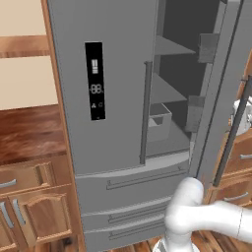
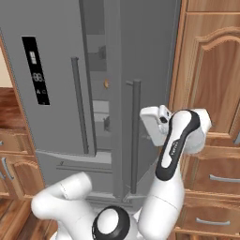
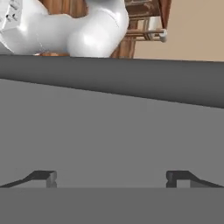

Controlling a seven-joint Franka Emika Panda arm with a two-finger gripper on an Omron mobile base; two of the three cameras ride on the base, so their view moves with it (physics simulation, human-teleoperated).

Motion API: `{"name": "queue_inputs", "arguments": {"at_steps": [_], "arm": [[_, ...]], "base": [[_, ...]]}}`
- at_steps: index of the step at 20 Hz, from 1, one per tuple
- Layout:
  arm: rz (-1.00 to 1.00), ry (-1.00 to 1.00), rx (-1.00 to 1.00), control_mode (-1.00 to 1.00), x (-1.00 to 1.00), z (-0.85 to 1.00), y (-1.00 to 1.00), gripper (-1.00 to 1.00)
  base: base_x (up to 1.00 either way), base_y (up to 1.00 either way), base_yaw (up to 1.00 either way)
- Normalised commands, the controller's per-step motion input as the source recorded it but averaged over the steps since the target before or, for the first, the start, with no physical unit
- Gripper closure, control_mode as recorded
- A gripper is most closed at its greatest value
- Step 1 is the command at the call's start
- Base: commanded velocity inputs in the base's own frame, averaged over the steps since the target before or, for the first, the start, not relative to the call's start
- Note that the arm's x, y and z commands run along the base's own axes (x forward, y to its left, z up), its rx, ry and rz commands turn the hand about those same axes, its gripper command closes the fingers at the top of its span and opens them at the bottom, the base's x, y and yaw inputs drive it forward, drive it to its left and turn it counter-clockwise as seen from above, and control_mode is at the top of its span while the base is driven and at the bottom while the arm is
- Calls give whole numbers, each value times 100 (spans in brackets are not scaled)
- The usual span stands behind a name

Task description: Place the potato in the correct fridge rack based on whether it is a fruit or vegetable. Finally, close the fridge door.

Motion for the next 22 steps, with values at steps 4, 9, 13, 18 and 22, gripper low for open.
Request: {"name": "queue_inputs", "arguments": {"at_steps": [4, 9, 13, 18, 22], "arm": [[-6, -17, -9, -100, 20, 0, 82, -100], [-32, -1, -2, -100, 45, 0, 54, -100], [-40, 0, -2, -100, 71, 0, 50, -100], [-35, 1, 0, -100, 84, 0, 9, -100], [-27, 5, 3, -100, 81, 0, -11, -100]], "base": [[0, 0, 0], [0, 0, 0], [0, 0, 0], [0, 0, 0], [0, 0, 0]]}}
